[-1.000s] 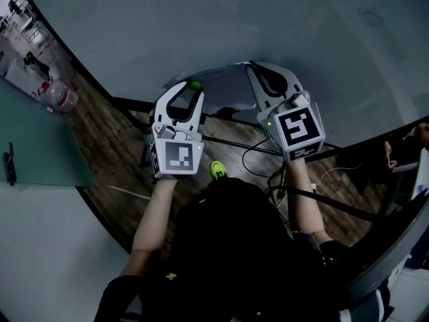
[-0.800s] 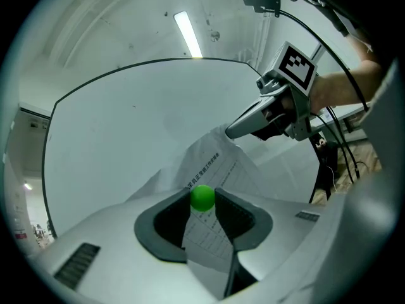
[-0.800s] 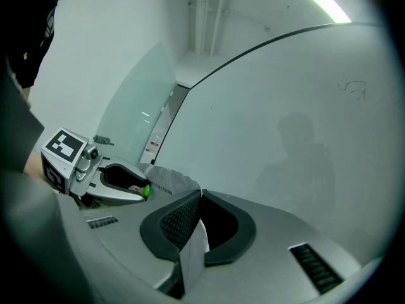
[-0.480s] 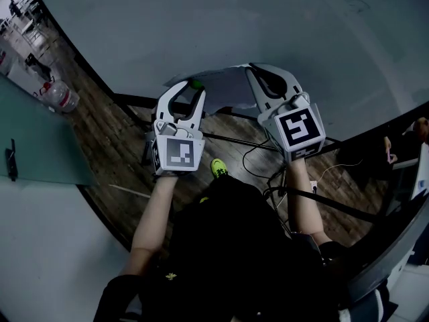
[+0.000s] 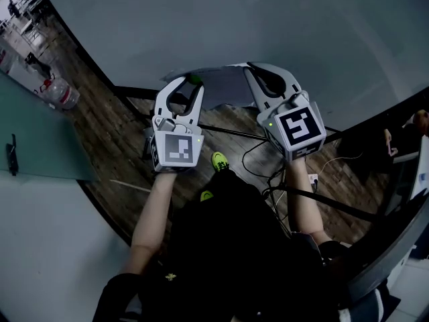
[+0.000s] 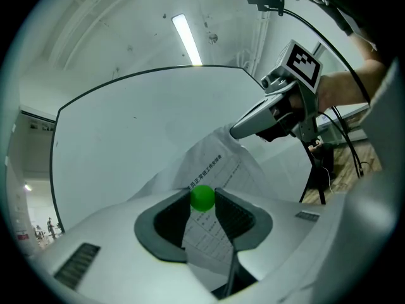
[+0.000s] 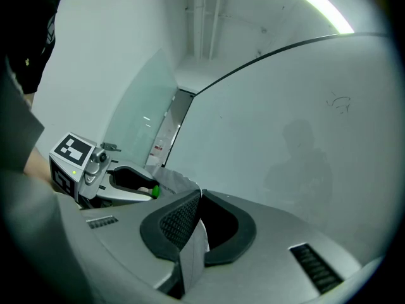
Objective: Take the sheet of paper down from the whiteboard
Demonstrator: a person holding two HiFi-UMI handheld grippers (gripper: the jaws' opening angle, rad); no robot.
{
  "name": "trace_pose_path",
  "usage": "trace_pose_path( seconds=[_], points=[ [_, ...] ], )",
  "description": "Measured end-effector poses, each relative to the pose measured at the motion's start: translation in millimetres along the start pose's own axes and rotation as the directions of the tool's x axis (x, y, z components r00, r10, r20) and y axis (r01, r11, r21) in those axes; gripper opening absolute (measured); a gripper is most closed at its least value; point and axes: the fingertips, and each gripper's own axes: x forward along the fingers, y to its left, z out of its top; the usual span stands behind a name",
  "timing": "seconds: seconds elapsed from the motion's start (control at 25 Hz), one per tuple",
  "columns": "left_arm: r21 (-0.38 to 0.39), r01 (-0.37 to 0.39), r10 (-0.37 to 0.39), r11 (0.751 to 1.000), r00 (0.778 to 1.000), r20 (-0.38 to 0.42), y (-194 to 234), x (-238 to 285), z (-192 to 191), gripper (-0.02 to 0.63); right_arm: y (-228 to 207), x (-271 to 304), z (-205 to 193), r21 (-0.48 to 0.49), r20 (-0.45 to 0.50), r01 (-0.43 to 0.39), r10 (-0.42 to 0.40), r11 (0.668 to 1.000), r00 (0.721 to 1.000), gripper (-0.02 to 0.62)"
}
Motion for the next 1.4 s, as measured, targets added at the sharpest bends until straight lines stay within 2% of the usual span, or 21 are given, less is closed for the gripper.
trace_pose_path(
  seconds=[0.44,0.88,1.4],
  points=[
    [-0.009,0.017,-0.017,1.0,1.0,0.01,-11.3,-25.3,5.2,0.135,27.4,-22.1,3.9,0.023,0.006,-0.011,0.011,1.0,1.0,0.017],
    [-0.025,0.029,-0.028,0.999,0.999,0.021,-16.4,-34.9,12.2,0.135,34.2,-36.4,2.0,0.064,0.001,-0.026,0.026,0.998,1.0,0.017],
    [-0.01,0.009,-0.01,1.0,1.0,-0.03,-51.4,-46.2,25.2,0.135,34.3,-75.2,-8.6,0.114,0.021,-0.086,0.084,0.99,0.996,0.017]
  ],
)
